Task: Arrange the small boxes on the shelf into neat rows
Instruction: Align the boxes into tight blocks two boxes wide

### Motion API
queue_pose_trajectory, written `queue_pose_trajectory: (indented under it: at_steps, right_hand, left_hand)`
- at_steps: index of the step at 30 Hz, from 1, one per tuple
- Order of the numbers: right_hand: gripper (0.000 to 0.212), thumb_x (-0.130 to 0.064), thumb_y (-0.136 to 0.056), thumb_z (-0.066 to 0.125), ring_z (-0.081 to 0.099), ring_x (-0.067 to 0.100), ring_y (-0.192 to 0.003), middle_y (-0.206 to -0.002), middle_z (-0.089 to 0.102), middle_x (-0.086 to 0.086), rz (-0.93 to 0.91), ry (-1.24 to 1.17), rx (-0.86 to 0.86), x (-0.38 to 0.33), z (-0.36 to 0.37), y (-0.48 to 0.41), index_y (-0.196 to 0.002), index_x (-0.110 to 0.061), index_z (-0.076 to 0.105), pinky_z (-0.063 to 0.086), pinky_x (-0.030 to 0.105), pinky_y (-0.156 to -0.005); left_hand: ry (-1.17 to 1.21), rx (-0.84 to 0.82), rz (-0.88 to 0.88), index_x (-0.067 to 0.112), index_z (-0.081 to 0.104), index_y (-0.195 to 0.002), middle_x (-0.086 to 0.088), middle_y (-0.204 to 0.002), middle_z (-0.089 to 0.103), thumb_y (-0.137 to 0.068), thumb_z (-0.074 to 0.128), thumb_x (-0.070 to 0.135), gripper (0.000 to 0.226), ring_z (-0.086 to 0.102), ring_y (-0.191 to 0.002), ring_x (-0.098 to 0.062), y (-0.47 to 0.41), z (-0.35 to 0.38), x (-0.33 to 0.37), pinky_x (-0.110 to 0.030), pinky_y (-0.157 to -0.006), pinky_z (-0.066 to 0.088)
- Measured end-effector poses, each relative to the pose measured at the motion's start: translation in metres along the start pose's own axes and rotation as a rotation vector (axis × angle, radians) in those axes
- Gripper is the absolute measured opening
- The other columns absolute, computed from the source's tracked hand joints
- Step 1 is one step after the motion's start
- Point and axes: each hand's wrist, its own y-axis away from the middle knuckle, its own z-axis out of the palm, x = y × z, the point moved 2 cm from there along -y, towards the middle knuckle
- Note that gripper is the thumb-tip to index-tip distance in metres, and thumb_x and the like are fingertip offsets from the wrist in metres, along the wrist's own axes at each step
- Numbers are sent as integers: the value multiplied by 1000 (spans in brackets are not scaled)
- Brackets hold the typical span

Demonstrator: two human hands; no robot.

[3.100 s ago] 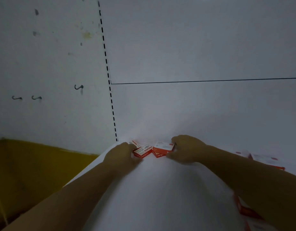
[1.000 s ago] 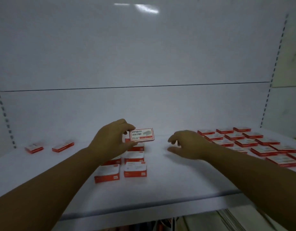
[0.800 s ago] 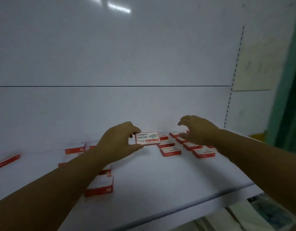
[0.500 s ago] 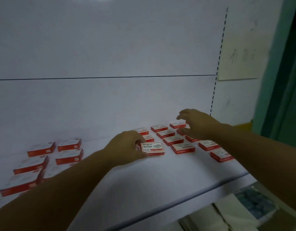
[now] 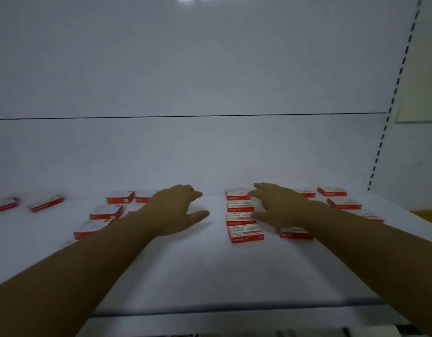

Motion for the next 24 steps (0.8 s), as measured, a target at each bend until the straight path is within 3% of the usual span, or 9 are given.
queue_pose_trajectory:
  at_steps: [3,6,13,18,24]
  right_hand:
    - [74,-61,-87,42,7,19,-144,-158,5,-1,-60,59,-94,-44,4,-13,-147,-28,14,11,43,-114]
    - [73,-62,-89,37,3,17,-144,-158,3,0,-136,84,-94,-105,6,-26,-147,-26,13,10,42,-115]
    - [65,-56,-90,40,25,22,-139,-152,27,3,-225,-34,-37,-280,2,-65,-144,-24,25,22,41,-112]
    - [67,-56,-91,38,7,17,-144,-157,11,0,-313,-4,-28,-382,22,-84,-146,-24,17,8,39,-115]
    - [63,-48,-93,41,8,18,-144,-157,11,1,-319,18,-64,-443,39,-122,-146,-24,18,11,38,-115]
  left_hand:
    - [-88,-159,-155,32,20,-143,-1,-153,23,-84,36,65,69,23,-139,-19,25,-23,-58,-39,-111,21]
    - [-67,-230,-337,32,18,-144,-1,-156,12,-83,35,68,73,19,-140,-23,70,-36,-116,-42,-112,19]
    - [-77,-177,-468,30,17,-145,1,-155,16,-84,30,67,72,13,-142,-17,210,-68,-260,-40,-114,15]
    - [-76,-169,-535,29,19,-144,1,-155,14,-86,28,65,69,10,-142,-14,272,-84,-337,-37,-113,14]
    - [17,-149,-510,32,20,-143,2,-155,14,-87,33,62,65,15,-141,-14,291,-73,-390,-34,-113,15]
